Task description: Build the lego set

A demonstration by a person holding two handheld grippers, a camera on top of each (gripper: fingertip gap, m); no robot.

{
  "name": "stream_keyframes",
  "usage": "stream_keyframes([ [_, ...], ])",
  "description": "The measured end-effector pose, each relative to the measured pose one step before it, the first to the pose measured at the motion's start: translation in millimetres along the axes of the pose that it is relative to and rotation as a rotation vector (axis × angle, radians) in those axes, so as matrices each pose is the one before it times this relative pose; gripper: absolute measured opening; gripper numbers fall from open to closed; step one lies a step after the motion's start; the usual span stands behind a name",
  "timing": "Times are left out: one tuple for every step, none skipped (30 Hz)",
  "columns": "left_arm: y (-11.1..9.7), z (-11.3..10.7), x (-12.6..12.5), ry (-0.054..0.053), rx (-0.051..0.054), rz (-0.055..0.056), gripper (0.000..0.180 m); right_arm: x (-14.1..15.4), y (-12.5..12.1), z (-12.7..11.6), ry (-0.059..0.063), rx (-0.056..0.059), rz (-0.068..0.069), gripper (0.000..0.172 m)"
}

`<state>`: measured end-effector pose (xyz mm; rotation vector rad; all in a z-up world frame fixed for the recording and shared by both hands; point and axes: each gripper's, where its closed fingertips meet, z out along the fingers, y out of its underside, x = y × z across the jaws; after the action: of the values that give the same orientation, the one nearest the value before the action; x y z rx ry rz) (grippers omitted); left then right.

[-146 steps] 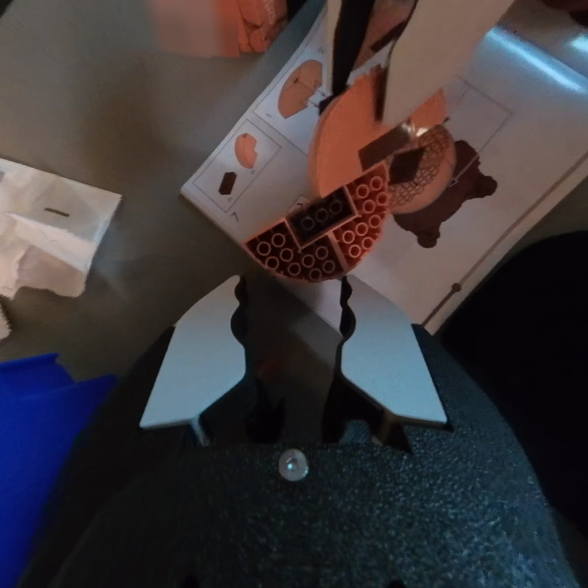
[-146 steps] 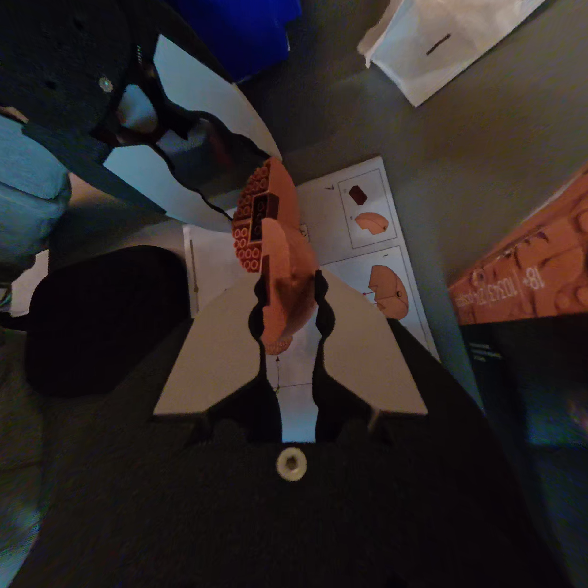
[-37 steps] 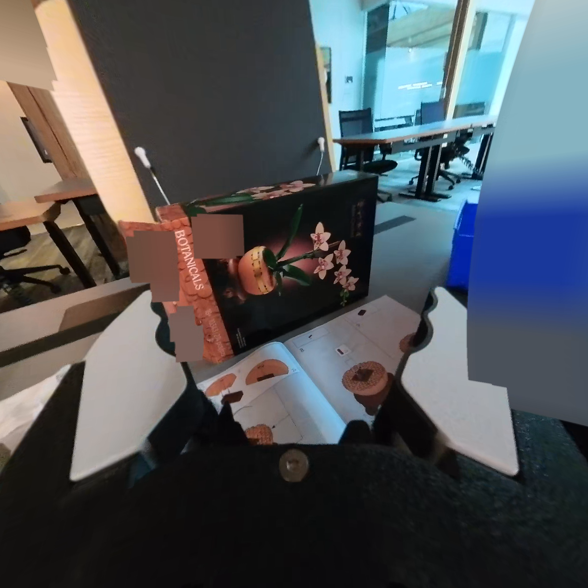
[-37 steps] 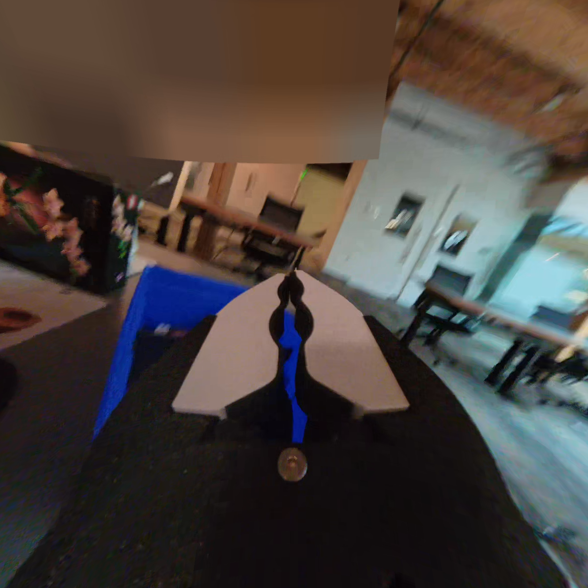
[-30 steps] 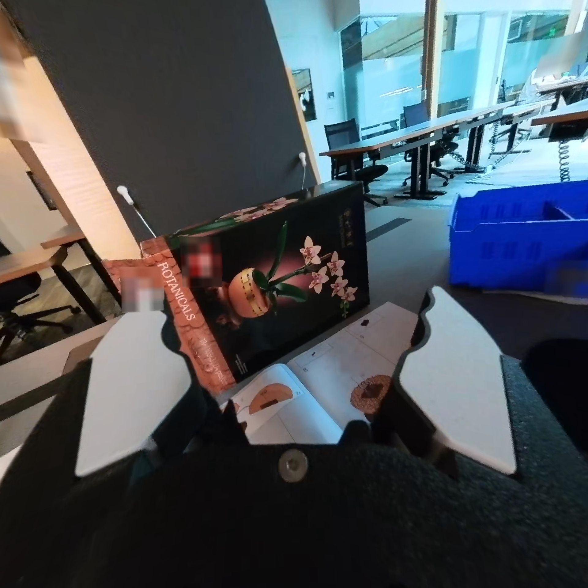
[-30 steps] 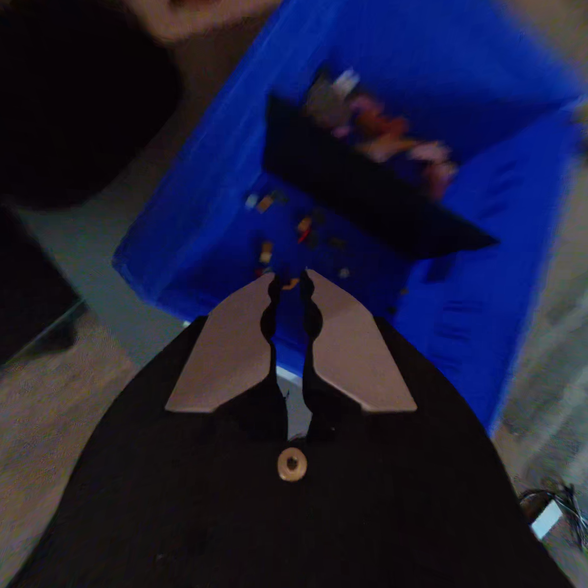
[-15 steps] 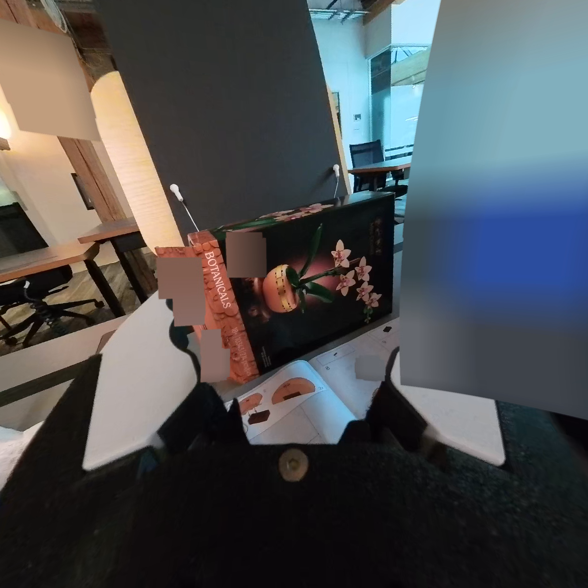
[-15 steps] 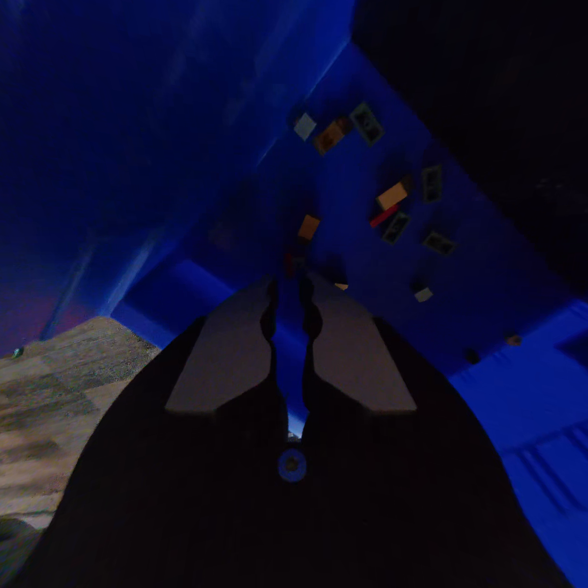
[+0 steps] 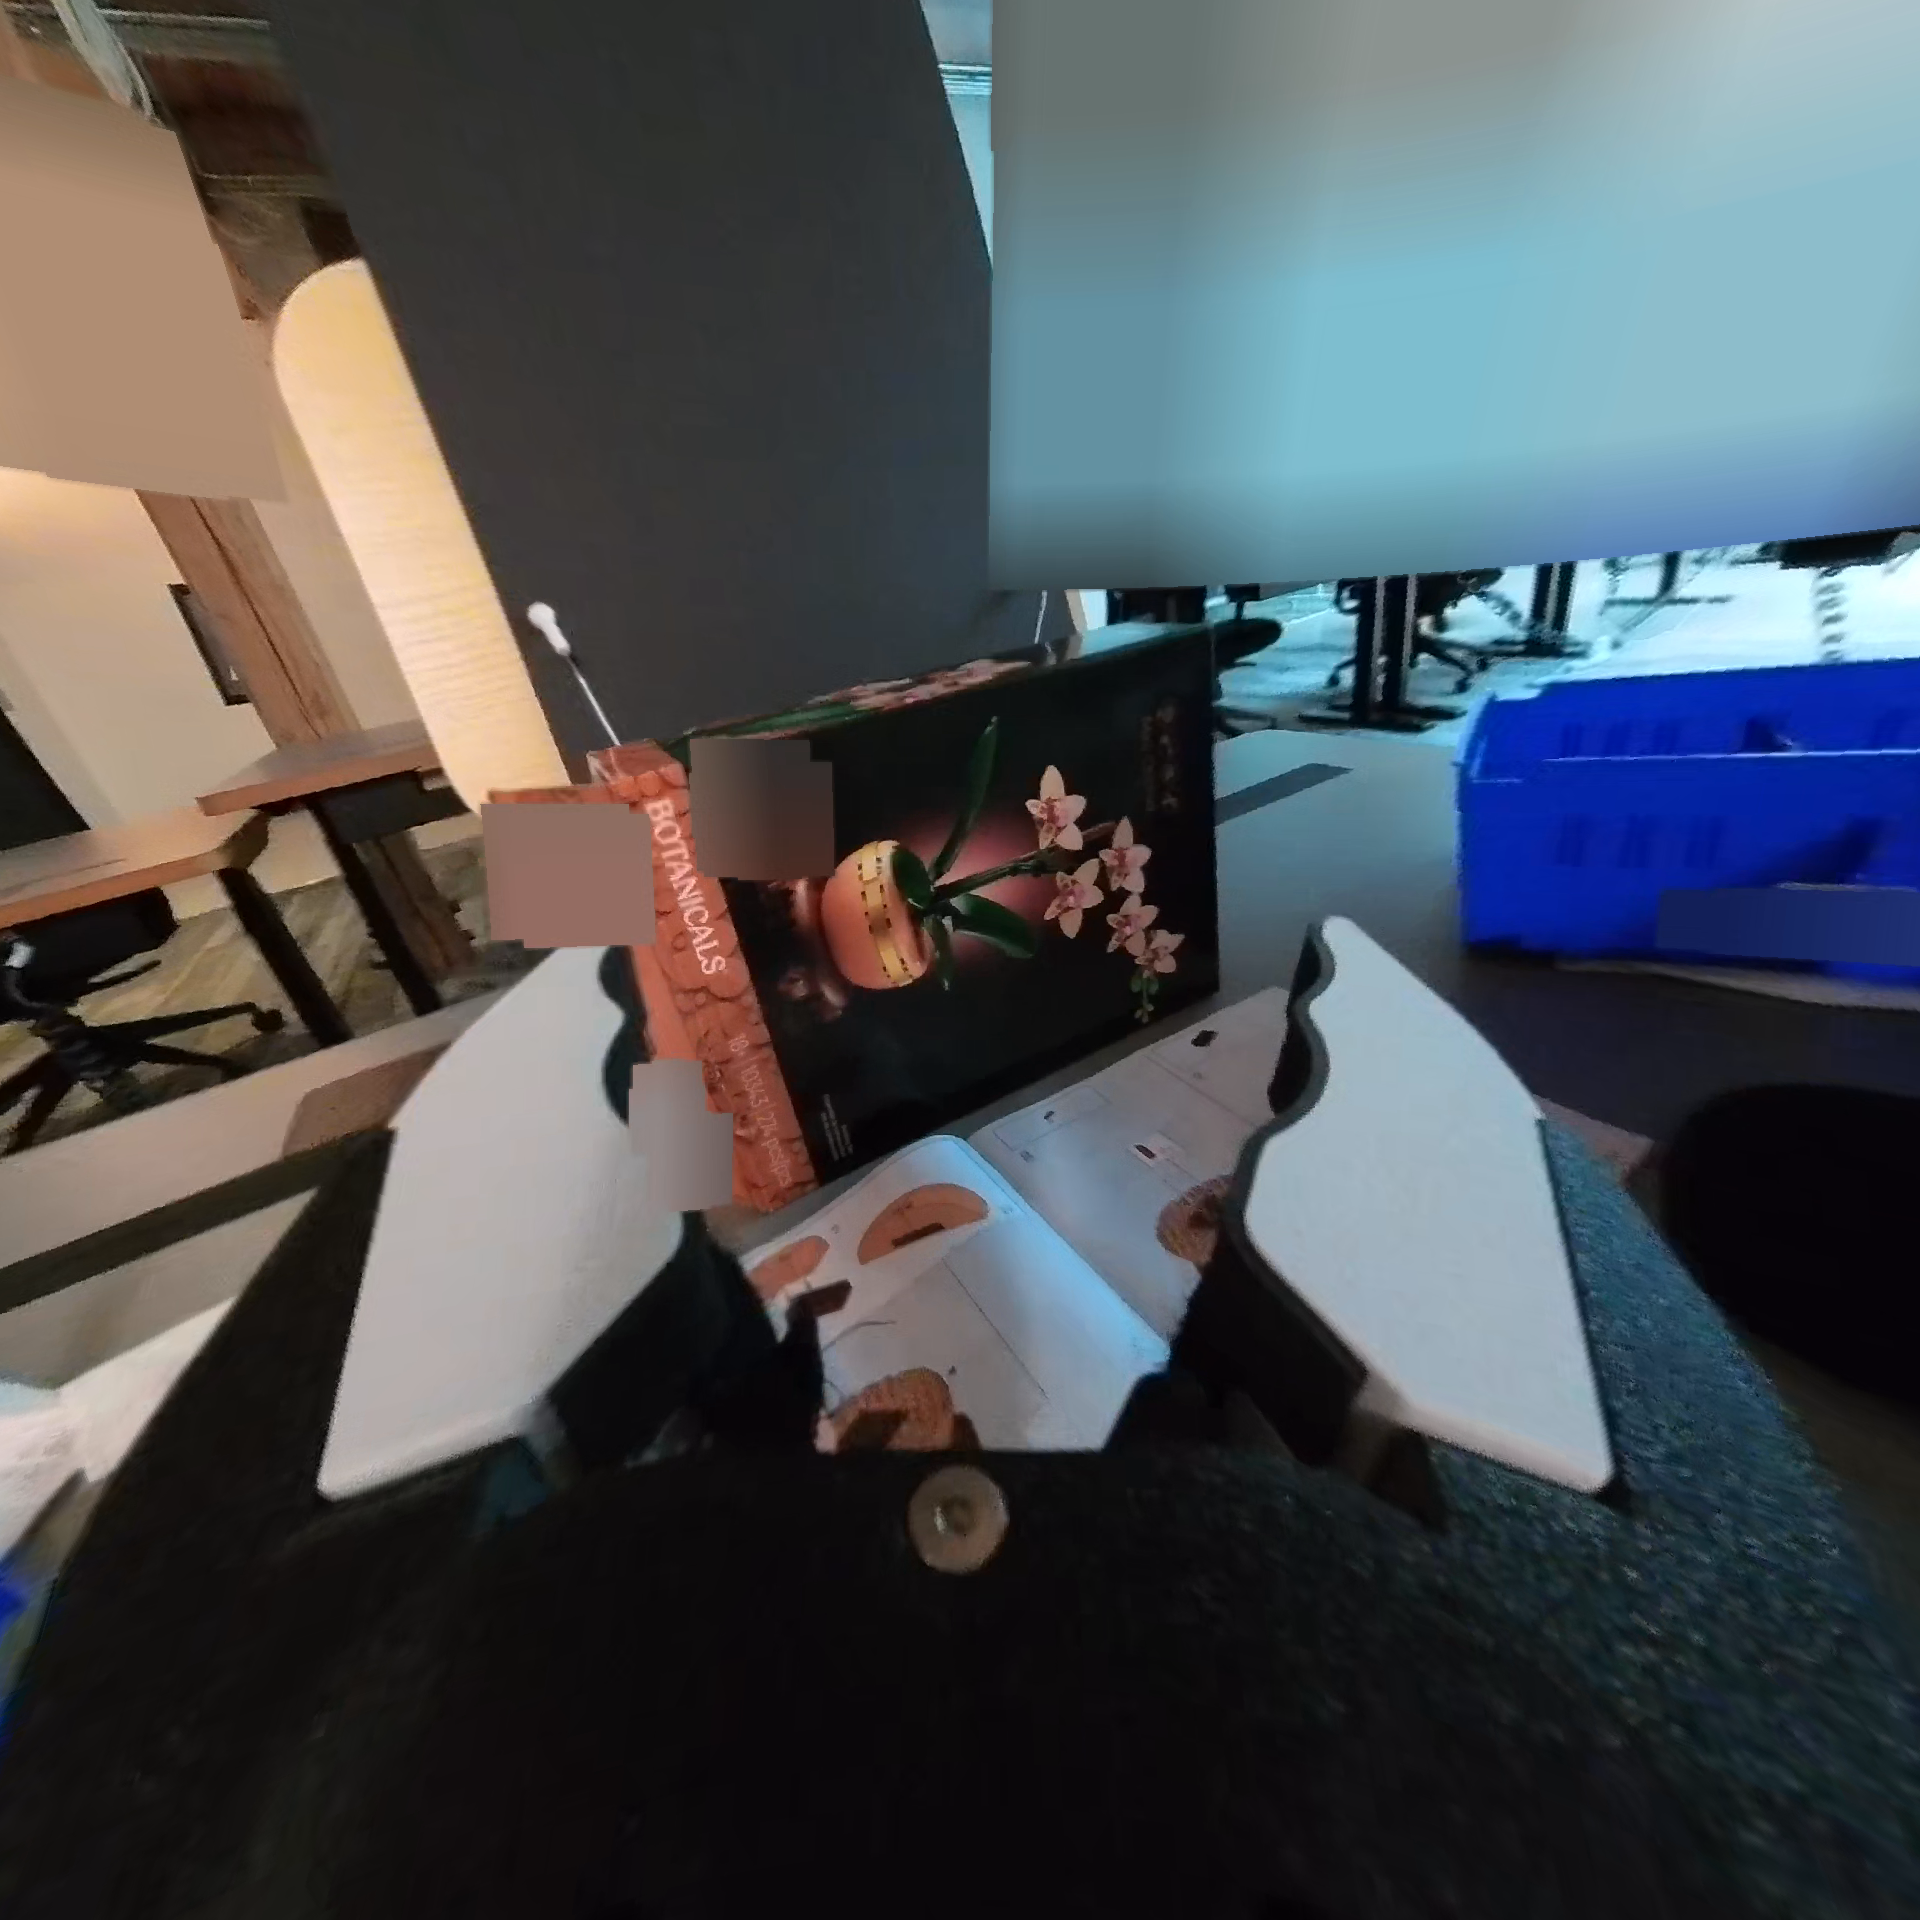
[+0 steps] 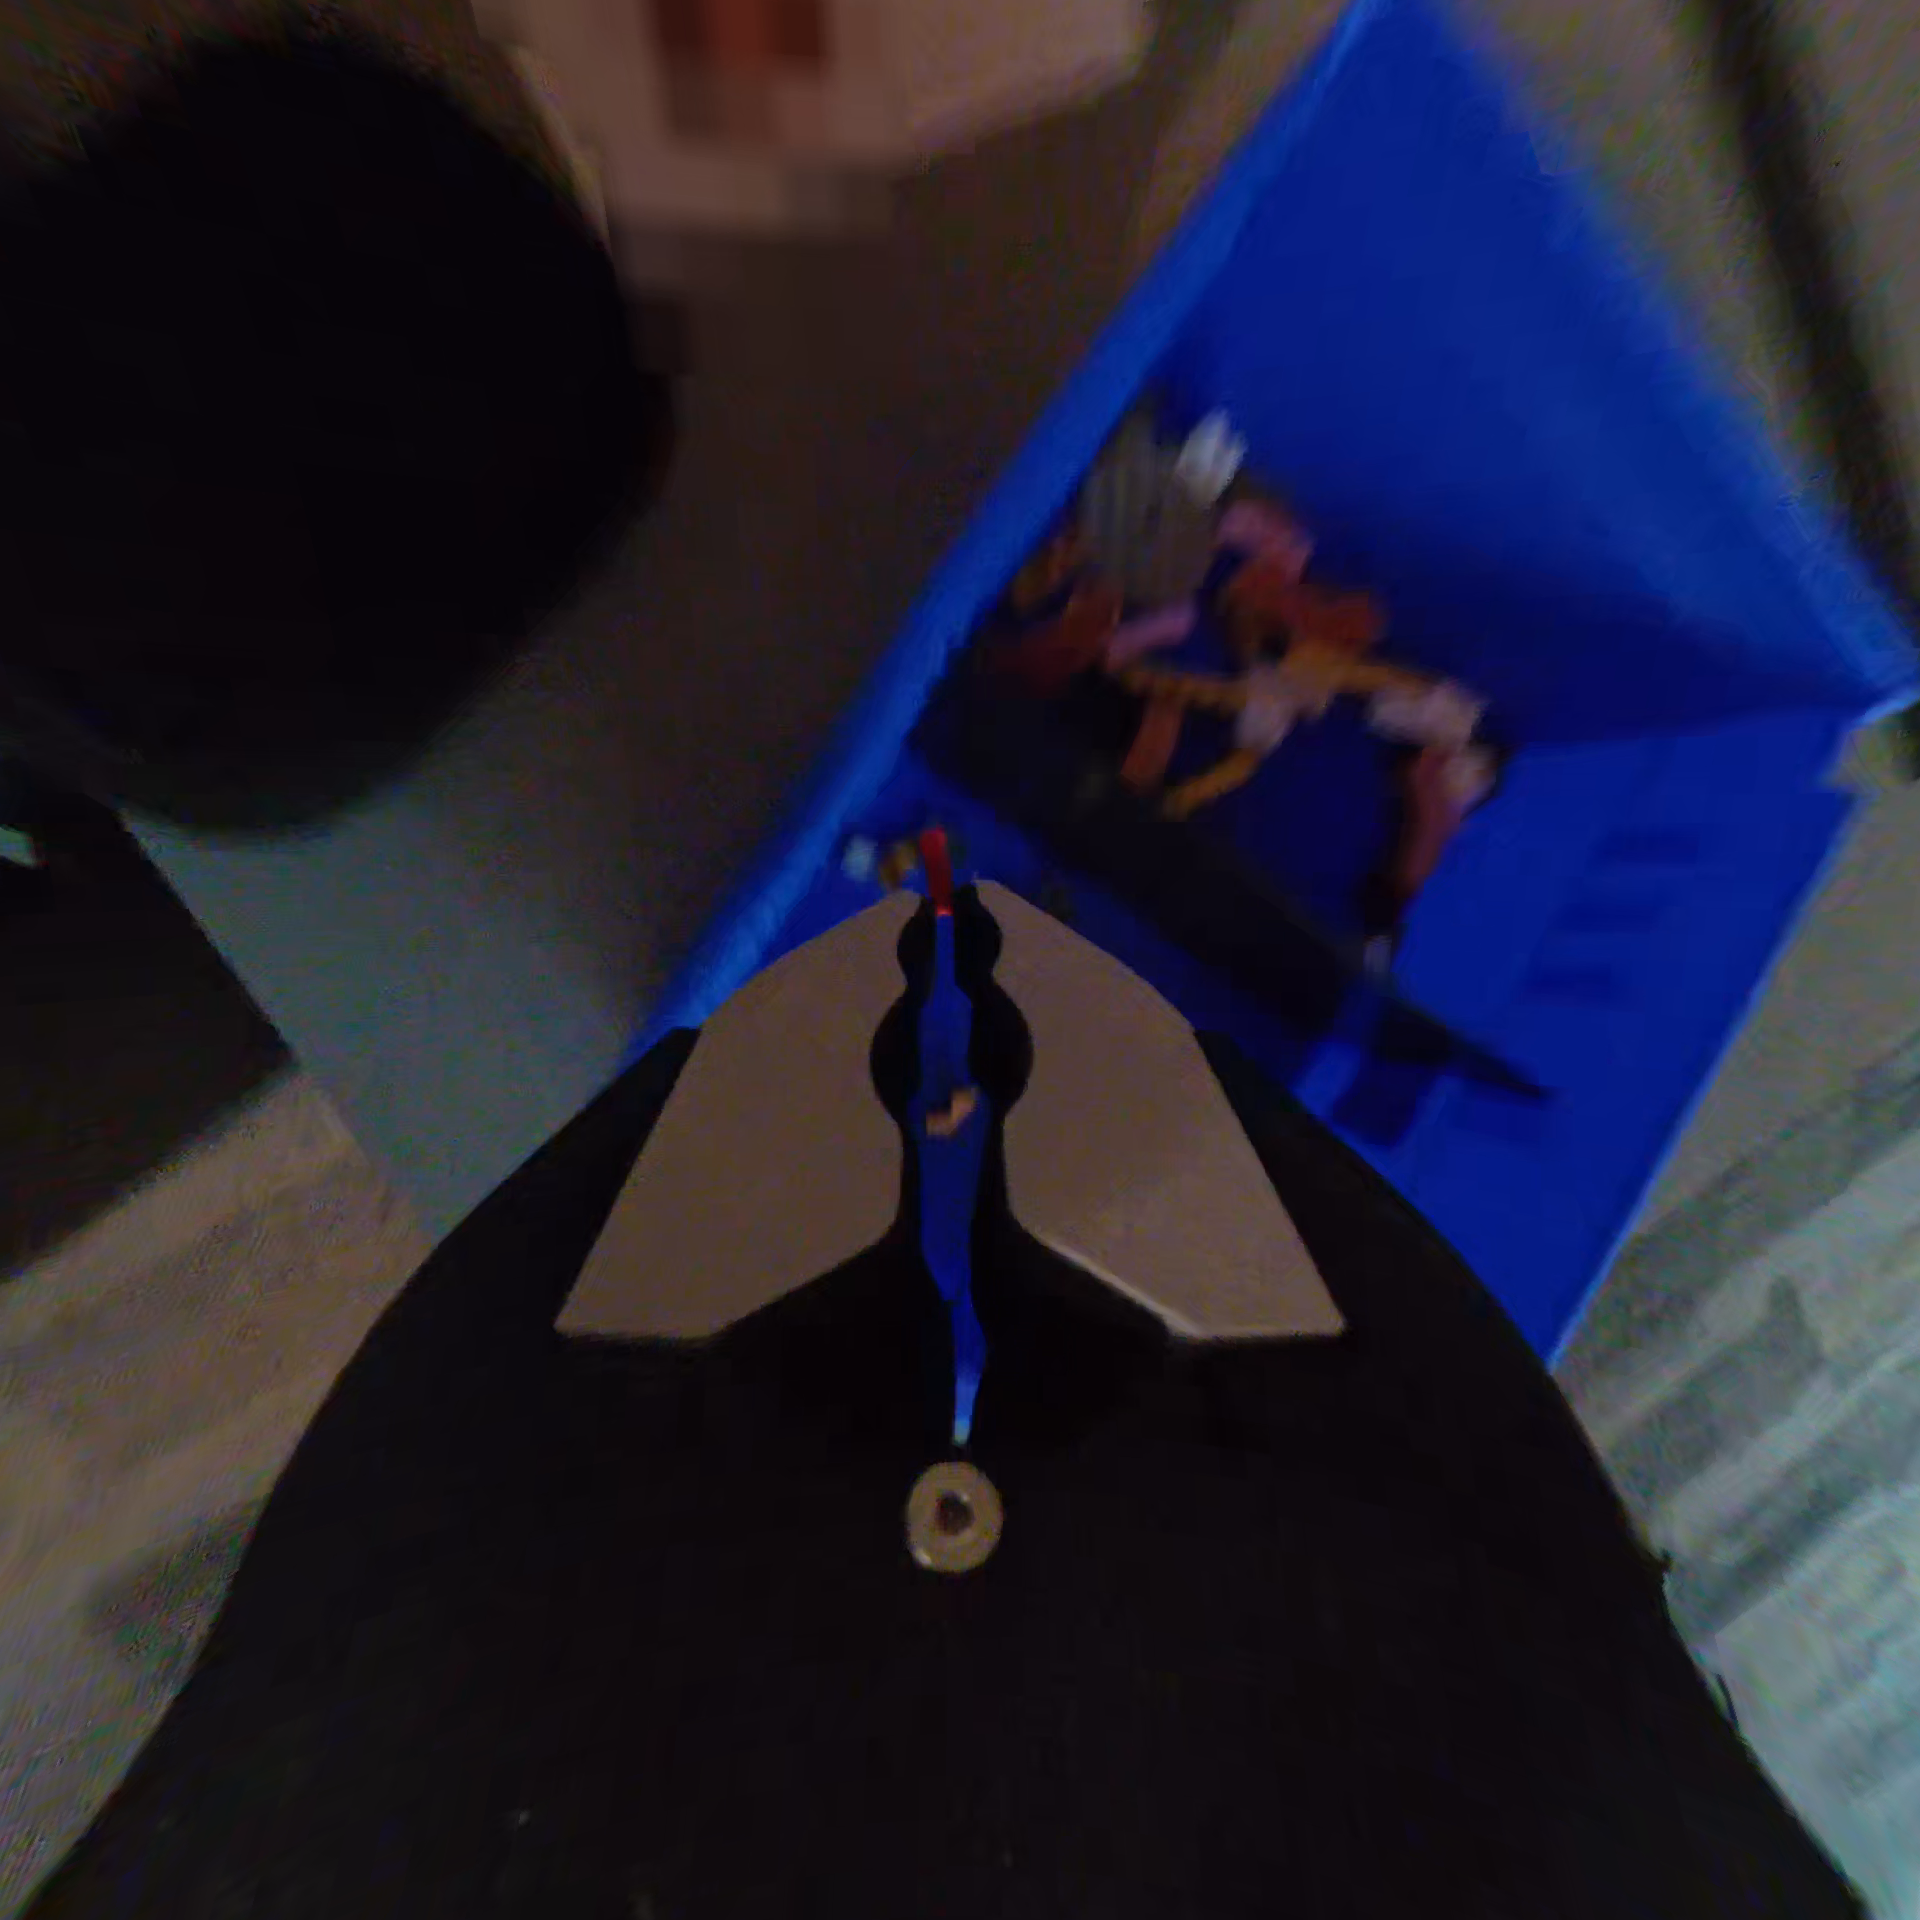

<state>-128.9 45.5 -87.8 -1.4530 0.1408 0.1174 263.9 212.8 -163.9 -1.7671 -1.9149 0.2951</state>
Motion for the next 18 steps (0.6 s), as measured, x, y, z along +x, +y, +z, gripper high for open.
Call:
stream_keyframes([
  [0.00,-5.64,2.58,0.0185,0.0097,-0.0173,0.111,-4.30,-24.80,-6.51,0.0181,0.0800,0.0075,0.002],
  [0.28,-5.59,2.14,0.0171,0.0086,-0.0205,0.104,-7.29,-25.58,-3.01,0.0075,0.0766,-0.0006,0.002],
  [0.52,-5.26,2.14,0.0172,0.0088,-0.0204,0.093,-8.09,-25.02,0.48,0.0097,0.0683,-0.0036,0.002],
  [0.70,-4.67,3.44,0.0271,0.0102,-0.0151,0.079,-10.39,-23.68,4.02,-0.0019,0.0616,-0.0117,0.002],
  [0.23,-3.60,4.87,0.0348,0.0154,-0.0161,0.067,-10.80,-23.41,7.87,-0.0009,0.0733,-0.0188,0.002],
  [0.12,-2.08,3.49,0.0222,0.0189,-0.0248,0.053,-12.18,-22.75,12.18,-0.0138,0.0892,-0.0099,0.002],
  [1.21,-0.73,3.05,0.0176,0.0102,-0.0301,0.039,-13.22,-19.78,16.86,-0.0286,0.0954,0.0028,0.002],
  [2.90,0.68,2.56,0.0121,-0.0024,-0.0427,0.030,-10.96,-15.59,20.58,-0.0233,0.0991,0.0220,0.002],
  [4.23,1.76,3.66,0.0185,-0.0141,-0.0476,0.022,-11.22,-10.10,22.88,-0.0379,0.0941,0.0461,0.002],
  [5.90,2.42,7.13,0.0428,-0.0297,-0.0387,0.022,-9.85,-3.58,23.05,-0.0425,0.0726,0.0567,0.002],
  [7.35,2.83,7.95,0.0516,-0.0401,-0.0321,0.023,-5.23,-0.41,21.77,-0.0202,0.0619,0.0643,0.002],
  [7.75,3.29,5.70,0.0385,-0.0411,-0.0325,0.027,-6.37,0.65,19.29,-0.0356,0.0584,0.0632,0.002],
  [6.96,3.43,4.25,0.0287,-0.0321,-0.0338,0.034,-6.31,2.36,15.79,-0.0443,0.0391,0.0425,0.002],
  [4.89,3.11,3.02,0.0210,-0.0121,-0.0360,0.036,-1.35,1.83,12.80,-0.0149,0.0307,0.0298,0.002],
  [2.01,2.34,2.31,0.0157,0.0112,-0.0371,0.034,-2.74,1.72,11.11,-0.0267,0.0245,0.0307,0.002],
  [-0.58,1.81,1.40,0.0121,0.0289,-0.0409,0.031,-4.63,2.97,10.07,-0.0441,0.0103,0.0439,0.002],
  [-1.35,1.60,0.38,0.0120,0.0305,-0.0436,0.027,-1.54,4.68,8.74,-0.0251,-0.0073,0.0495,0.002],
  [-0.12,1.60,-1.40,0.0071,0.0141,-0.0398,0.025,0.98,4.47,7.35,-0.0092,-0.0060,0.0388,0.002],
])
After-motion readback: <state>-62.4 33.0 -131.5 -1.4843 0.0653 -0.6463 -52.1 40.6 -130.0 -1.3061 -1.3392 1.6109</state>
